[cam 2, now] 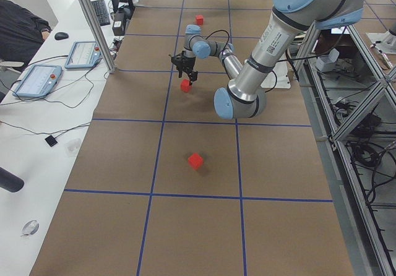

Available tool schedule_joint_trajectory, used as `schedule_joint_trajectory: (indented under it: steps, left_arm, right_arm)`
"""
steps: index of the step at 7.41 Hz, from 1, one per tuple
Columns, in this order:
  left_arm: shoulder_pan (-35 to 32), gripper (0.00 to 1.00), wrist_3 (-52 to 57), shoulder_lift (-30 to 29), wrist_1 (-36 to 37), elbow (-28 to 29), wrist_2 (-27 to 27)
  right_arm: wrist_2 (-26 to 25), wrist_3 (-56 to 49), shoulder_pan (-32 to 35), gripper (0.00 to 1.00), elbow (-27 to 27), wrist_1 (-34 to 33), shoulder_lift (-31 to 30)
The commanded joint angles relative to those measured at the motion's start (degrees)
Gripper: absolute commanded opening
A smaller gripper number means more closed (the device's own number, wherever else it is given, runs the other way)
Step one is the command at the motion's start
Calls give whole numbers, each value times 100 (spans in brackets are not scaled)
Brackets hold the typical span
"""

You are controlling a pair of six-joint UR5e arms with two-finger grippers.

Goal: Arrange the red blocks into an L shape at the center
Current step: 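Reach the left gripper over the middle red cube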

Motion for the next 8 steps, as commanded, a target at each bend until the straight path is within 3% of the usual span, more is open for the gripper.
schedule_joint_trajectory:
  steps: [1, 8]
  left_arm:
    - [8, 99, 6, -91, -18, 209, 35]
    - [-1, 99, 58, -47, 9, 139, 9]
  right_arm:
    - [0, 8, -2, 99, -7, 2, -23]
    - [0, 8, -2, 99, -7, 2, -41]
